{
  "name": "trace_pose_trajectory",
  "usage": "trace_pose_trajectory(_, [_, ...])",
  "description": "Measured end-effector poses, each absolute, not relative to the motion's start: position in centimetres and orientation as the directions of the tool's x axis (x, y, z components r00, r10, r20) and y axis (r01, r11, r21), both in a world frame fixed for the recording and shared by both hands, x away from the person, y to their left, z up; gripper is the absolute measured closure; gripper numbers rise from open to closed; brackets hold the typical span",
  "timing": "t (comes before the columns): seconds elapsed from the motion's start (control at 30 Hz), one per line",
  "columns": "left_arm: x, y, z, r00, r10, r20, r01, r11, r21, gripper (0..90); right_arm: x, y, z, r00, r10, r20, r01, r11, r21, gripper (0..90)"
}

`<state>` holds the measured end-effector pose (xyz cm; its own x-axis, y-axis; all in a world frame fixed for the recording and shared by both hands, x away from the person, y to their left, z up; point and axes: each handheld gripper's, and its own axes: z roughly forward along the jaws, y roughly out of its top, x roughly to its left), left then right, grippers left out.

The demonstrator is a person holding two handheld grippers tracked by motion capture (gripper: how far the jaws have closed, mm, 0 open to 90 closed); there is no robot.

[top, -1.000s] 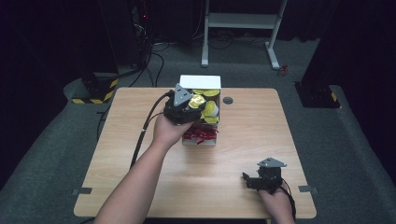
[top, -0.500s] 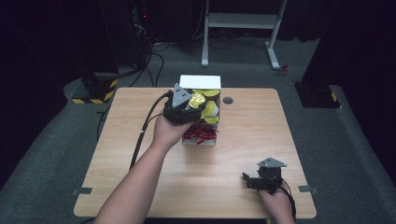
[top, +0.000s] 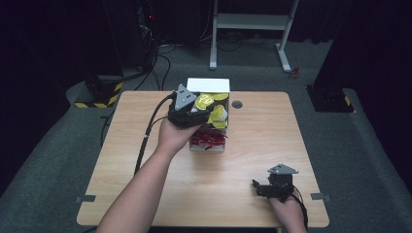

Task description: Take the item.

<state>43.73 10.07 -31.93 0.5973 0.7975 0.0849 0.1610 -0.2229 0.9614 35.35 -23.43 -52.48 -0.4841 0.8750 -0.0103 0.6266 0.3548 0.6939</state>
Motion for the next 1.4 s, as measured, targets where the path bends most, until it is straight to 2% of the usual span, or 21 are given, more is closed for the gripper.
trace_pose_trajectory(0.2, [43.6,10.6,-31.2,0.595,0.802,0.061,0.165,-0.196,0.967,38.5,35.3,-23.5,-52.5,-0.485,0.874,-0.011,0.626,0.356,0.694,8.0])
trace_pose_trajectory(0.63, [42.4,12.5,-30.0,0.591,0.804,0.064,0.159,-0.194,0.968,38.5,35.3,-23.5,-52.5,-0.487,0.873,-0.013,0.623,0.358,0.695,8.0])
trace_pose_trajectory(1.4, [41.4,17.1,-30.3,0.532,0.845,0.055,0.182,-0.178,0.967,38.5,35.3,-23.5,-52.5,-0.485,0.874,-0.012,0.625,0.357,0.694,8.0])
